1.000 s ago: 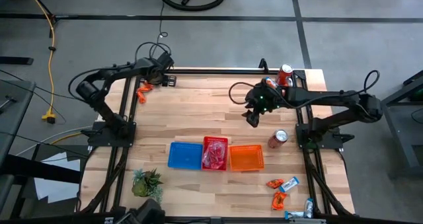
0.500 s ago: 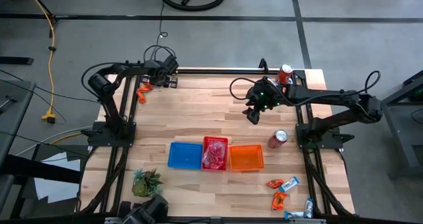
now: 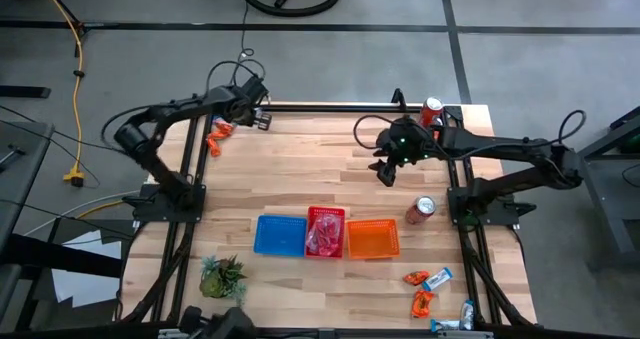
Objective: Sort candy
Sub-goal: Put the white candy pack into the blue bin
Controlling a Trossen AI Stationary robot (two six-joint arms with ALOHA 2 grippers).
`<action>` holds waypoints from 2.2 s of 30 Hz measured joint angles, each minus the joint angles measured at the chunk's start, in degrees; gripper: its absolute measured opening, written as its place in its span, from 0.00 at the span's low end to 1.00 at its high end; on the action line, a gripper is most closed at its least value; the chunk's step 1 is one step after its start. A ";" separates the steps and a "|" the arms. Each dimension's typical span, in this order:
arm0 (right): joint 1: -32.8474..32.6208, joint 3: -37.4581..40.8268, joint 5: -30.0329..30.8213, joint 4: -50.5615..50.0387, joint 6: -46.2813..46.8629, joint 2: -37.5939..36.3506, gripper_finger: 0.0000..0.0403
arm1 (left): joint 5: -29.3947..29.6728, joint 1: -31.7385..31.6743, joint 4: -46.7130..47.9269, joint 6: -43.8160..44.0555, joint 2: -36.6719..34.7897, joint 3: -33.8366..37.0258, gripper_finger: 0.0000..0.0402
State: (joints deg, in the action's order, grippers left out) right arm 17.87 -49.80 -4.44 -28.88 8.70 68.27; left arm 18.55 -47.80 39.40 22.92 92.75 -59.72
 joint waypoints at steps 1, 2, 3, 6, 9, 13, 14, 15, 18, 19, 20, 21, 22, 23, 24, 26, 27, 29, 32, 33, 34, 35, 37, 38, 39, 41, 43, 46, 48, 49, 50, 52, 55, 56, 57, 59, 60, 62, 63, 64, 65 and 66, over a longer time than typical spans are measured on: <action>0.19 0.00 0.39 0.02 -0.01 -0.75 0.54 | -0.90 1.01 -0.02 -0.71 -1.94 0.00 0.00; 0.42 0.00 0.73 0.01 0.01 -1.56 0.54 | -2.04 2.22 -0.03 -1.14 -3.85 -0.02 0.00; 0.62 0.00 0.84 0.02 0.04 -2.33 0.54 | -3.17 3.68 0.17 -1.85 -5.80 -0.02 0.00; 1.21 0.00 0.88 0.01 0.94 -4.61 0.54 | -6.41 9.97 0.81 -4.96 -11.33 -0.03 0.00; 1.27 -0.02 0.88 0.04 3.09 -6.49 0.54 | -9.57 18.69 2.91 -7.16 -15.89 -0.04 0.00; 1.25 -0.02 -0.72 0.12 7.63 -7.99 0.54 | -12.30 33.67 4.82 -9.79 -20.44 -0.05 0.00; 1.25 -0.02 -1.67 0.17 9.30 -8.18 0.54 | -12.54 37.76 5.00 -9.80 -21.22 -0.04 0.00; 1.21 -0.02 -2.68 0.20 10.95 -8.34 0.54 | -12.53 41.74 5.43 -9.73 -21.83 -0.04 0.00; 0.10 -0.02 -5.66 1.36 16.22 -8.37 0.54 | -11.69 52.94 7.38 -9.51 -22.56 -0.06 0.00; -0.63 -0.02 -6.32 2.09 17.90 -8.37 0.54 | -10.74 56.58 7.90 -9.01 -22.53 0.17 0.00; -1.58 -0.02 -6.65 3.18 19.71 -8.37 0.54 | -9.89 59.78 7.65 -8.32 -22.53 0.91 0.00; -2.75 -0.02 -6.64 4.25 21.29 -8.37 0.54 | -9.28 62.82 7.01 -7.62 -22.53 2.11 0.00; -3.91 -0.02 -6.66 5.18 22.65 -8.39 0.54 | -8.93 65.53 6.43 -6.92 -22.53 3.54 0.00; -5.00 -0.02 -6.70 6.02 24.18 -8.38 0.54 | -8.02 68.08 5.76 -6.31 -22.49 5.09 0.00; -6.19 -0.02 -6.70 6.89 26.00 -8.37 0.54 | -6.61 70.15 4.35 -5.46 -22.47 6.83 0.00; -8.51 -0.02 -6.69 8.42 29.62 -8.38 0.54 | -3.17 73.12 0.06 -3.76 -22.47 10.58 0.00; -9.75 -0.02 -6.59 8.81 31.00 -8.39 0.54 | -2.57 73.97 -2.54 -2.97 -22.44 12.37 0.00; -12.16 -0.02 -5.53 9.05 33.16 -8.37 0.54 | -3.41 74.78 -8.45 -1.17 -22.25 15.19 0.00; -15.34 -0.02 -4.60 8.93 34.90 -8.37 0.54 | -4.35 74.96 -12.77 -0.08 -20.69 16.80 0.00; -16.35 -0.02 -4.60 8.90 35.01 -8.37 0.54 | -4.05 74.94 -12.67 0.01 -19.87 16.83 0.00; -17.26 -0.02 -4.56 8.88 35.17 -8.37 0.54 | -3.56 74.87 -12.64 0.16 -18.99 16.71 0.00; -18.11 -0.02 -4.29 8.86 35.45 -8.37 0.54 | -2.97 74.65 -12.74 0.52 -18.09 16.48 0.00; -19.81 -0.02 -3.28 8.84 36.14 -8.37 0.54 | -2.83 74.22 -12.81 1.18 -16.18 16.03 0.00; -20.55 -0.02 -3.06 8.83 36.30 -8.37 0.54 | -3.25 73.93 -12.70 1.75 -15.12 15.81 0.00; -21.32 -0.02 -3.07 8.79 36.26 -8.37 0.54 | -3.63 73.83 -12.62 2.46 -13.98 15.50 0.00; -22.83 -0.02 -3.03 8.33 36.03 -8.37 0.54 | -4.63 73.34 -12.28 3.68 -12.07 14.44 0.02; -24.29 -0.02 -3.05 7.35 35.93 -8.67 0.54 | -6.39 72.72 -11.34 3.96 -10.63 12.87 0.06; -26.54 -0.02 -3.05 6.68 35.79 -9.70 0.54 | -7.68 71.98 -7.61 3.95 -9.51 9.38 0.14; -27.97 -0.02 -3.03 6.83 35.01 -10.70 0.54 | -7.48 71.58 -4.29 4.03 -9.51 6.43 0.22; -28.65 -0.02 -3.01 6.81 34.88 -11.22 0.54 | -7.39 71.34 -2.19 4.51 -9.63 4.94 0.25; -29.23 -0.02 -3.03 6.85 34.84 -11.79 0.54 | -6.92 71.26 0.25 5.48 -9.98 3.46 0.29; -30.54 -0.02 -3.03 6.48 35.52 -12.69 0.54 | -5.29 71.06 5.10 7.97 -10.81 0.08 0.36; -33.50 -0.02 -2.90 4.82 38.05 -13.09 0.54 | -2.65 71.05 9.47 11.97 -13.28 -3.63 0.45; -34.90 -0.02 -2.87 4.06 39.04 -13.08 0.54 | -2.01 71.05 9.19 13.42 -14.46 -4.21 0.47; -36.49 -0.02 -2.92 3.44 39.75 -12.99 0.54 | -1.20 71.08 8.54 15.32 -15.80 -4.44 0.49; -40.04 -0.02 -3.02 2.38 41.52 -12.41 0.54 | 0.25 71.09 7.42 19.44 -18.82 -4.46 0.52; -42.04 -0.02 -2.95 1.49 42.65 -12.12 0.54 | 0.86 71.11 6.59 21.11 -20.21 -4.46 0.53; -46.19 -0.02 -2.95 0.99 45.25 -11.32 0.54 | 2.10 71.35 5.58 23.24 -22.82 -4.45 0.54; -48.57 -0.04 -2.98 0.31 46.76 -10.79 0.54 | 2.68 71.57 4.96 23.54 -23.97 -4.44 0.54; -50.86 -0.02 -3.03 -0.86 48.23 -10.14 0.54 | 3.02 71.73 3.65 23.52 -25.03 -4.44 0.54; -53.25 -0.02 -2.90 -2.20 49.67 -9.29 0.54 | 3.37 71.85 2.30 23.52 -26.05 -4.44 0.54; -55.79 -0.04 -2.69 -3.72 50.99 -8.29 0.54 | 3.64 71.92 1.45 23.51 -26.97 -4.44 0.54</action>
State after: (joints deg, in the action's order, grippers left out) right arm -37.93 -49.84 -7.13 -32.61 59.69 59.98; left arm 22.19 24.12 40.85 46.43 65.78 -64.16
